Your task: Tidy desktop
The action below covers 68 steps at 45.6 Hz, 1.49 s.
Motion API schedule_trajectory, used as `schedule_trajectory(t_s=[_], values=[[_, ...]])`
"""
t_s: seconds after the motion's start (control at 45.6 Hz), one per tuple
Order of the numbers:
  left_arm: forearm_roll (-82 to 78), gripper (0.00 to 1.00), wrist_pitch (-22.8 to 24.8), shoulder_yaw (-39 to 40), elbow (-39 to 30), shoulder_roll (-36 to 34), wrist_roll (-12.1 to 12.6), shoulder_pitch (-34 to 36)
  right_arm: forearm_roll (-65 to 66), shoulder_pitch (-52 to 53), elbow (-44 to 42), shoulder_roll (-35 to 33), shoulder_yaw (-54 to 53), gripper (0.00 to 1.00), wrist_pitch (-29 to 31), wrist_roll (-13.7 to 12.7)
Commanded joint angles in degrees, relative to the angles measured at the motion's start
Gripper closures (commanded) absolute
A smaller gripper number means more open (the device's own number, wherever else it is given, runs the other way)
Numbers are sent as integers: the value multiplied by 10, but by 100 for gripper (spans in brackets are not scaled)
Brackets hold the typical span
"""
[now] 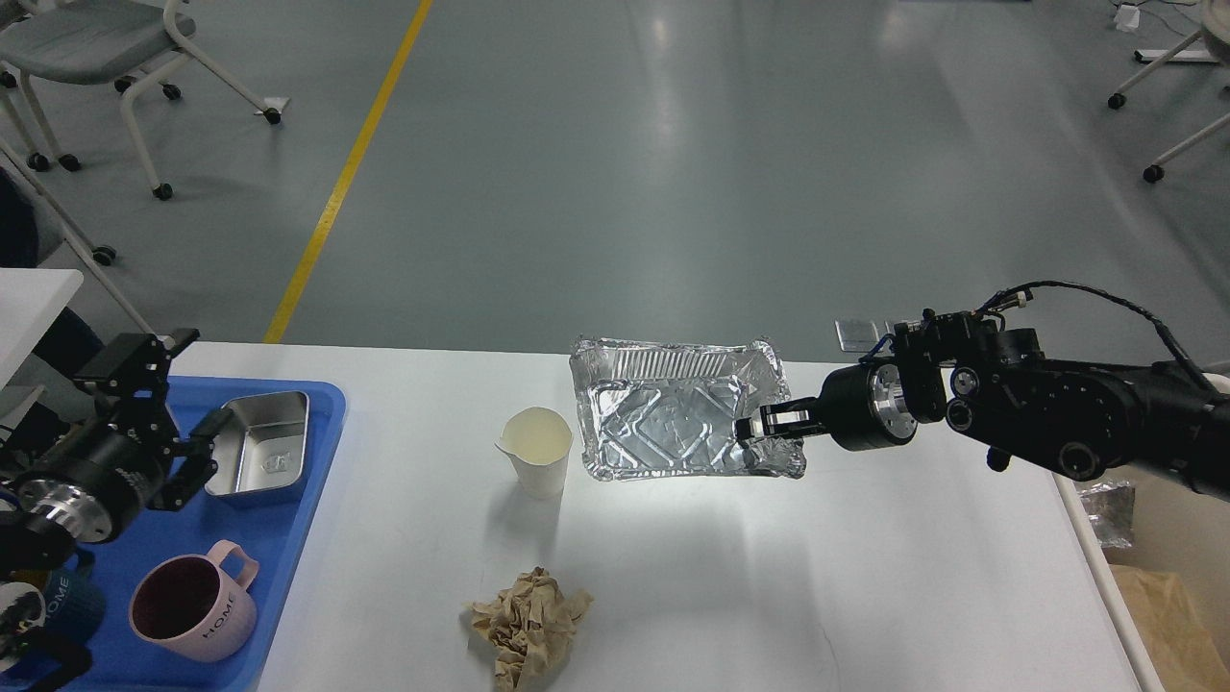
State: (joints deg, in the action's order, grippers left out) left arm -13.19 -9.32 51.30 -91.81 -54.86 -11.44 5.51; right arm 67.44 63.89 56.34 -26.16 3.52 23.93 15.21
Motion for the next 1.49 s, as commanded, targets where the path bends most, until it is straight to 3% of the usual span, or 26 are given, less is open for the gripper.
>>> schedule_trajectory(t_s=[0.0, 0.241, 0.438, 0.767, 1.008, 1.227, 1.468], values=[[0, 4, 18, 1, -14, -67, -2, -3, 0, -1, -1, 0, 0, 100, 0, 0], [1, 4, 26, -45, -12, -164, -3, -14, 1, 0, -2, 3, 0, 100, -2, 0], [-2, 4, 90, -72, -6, -256, -11, -15, -1, 1, -20, 17, 1, 100, -4, 0], [-99, 4, 105, -77, -6, -332, -10, -11, -2, 5, -25, 23, 1, 100, -4, -1], [-102, 4, 105, -72, -6, -333, -5, -6, -2, 6, -26, 31, 1, 100, -4, -1], [-190, 4, 129, -72, -3, -285, 9, 41, -3, 5, -28, 33, 1, 100, -4, -1], [-276, 4, 164, -79, 25, -190, 60, 100, -3, 6, -29, 36, 1, 100, -4, -1]])
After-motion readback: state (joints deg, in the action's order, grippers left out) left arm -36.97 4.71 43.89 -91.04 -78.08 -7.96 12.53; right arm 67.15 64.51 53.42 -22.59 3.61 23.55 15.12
